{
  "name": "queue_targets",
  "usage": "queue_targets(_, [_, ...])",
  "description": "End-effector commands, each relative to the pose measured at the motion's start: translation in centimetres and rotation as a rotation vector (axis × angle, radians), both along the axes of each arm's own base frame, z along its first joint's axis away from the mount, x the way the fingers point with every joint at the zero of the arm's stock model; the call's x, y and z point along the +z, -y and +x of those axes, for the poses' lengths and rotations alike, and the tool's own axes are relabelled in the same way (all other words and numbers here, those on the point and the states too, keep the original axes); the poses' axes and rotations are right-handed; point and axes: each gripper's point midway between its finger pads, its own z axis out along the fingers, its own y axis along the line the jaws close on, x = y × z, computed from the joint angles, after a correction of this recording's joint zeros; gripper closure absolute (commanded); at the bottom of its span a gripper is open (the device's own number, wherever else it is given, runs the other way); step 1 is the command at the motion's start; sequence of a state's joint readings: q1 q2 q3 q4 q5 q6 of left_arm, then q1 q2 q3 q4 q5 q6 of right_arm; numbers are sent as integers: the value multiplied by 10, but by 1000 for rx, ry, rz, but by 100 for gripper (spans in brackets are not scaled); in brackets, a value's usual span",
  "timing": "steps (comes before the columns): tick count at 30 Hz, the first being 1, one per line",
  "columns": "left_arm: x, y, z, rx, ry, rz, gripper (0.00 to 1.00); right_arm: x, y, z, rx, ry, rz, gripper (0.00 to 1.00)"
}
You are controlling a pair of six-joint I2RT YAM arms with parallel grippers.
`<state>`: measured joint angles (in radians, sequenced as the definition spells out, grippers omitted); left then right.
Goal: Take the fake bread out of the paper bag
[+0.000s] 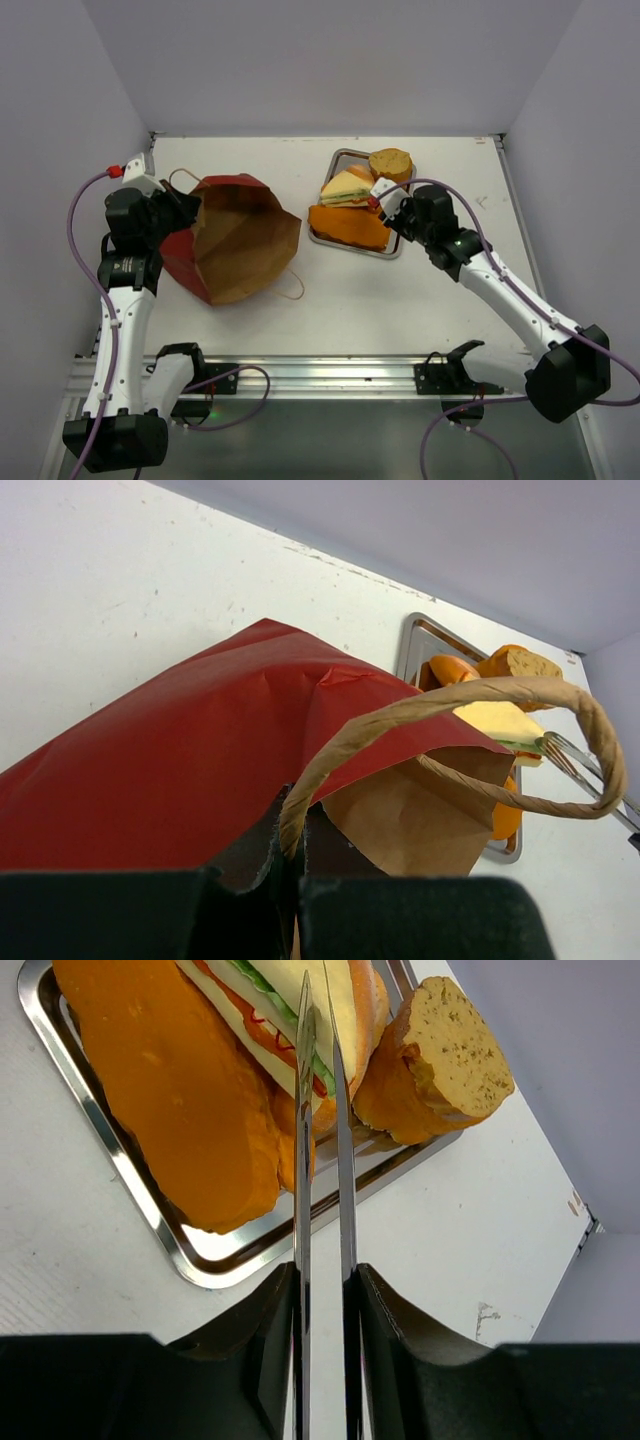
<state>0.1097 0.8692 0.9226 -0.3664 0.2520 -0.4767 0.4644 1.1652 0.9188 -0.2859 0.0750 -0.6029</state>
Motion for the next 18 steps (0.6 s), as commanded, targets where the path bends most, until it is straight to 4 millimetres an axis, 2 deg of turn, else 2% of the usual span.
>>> queue_targets(1, [12, 5, -2, -33, 42, 11, 100, 15, -1, -2, 7, 36, 37, 66])
queue_targets(18, [21, 14, -2, -103, 67, 24, 100, 33, -9, -25, 72, -4, 100, 62])
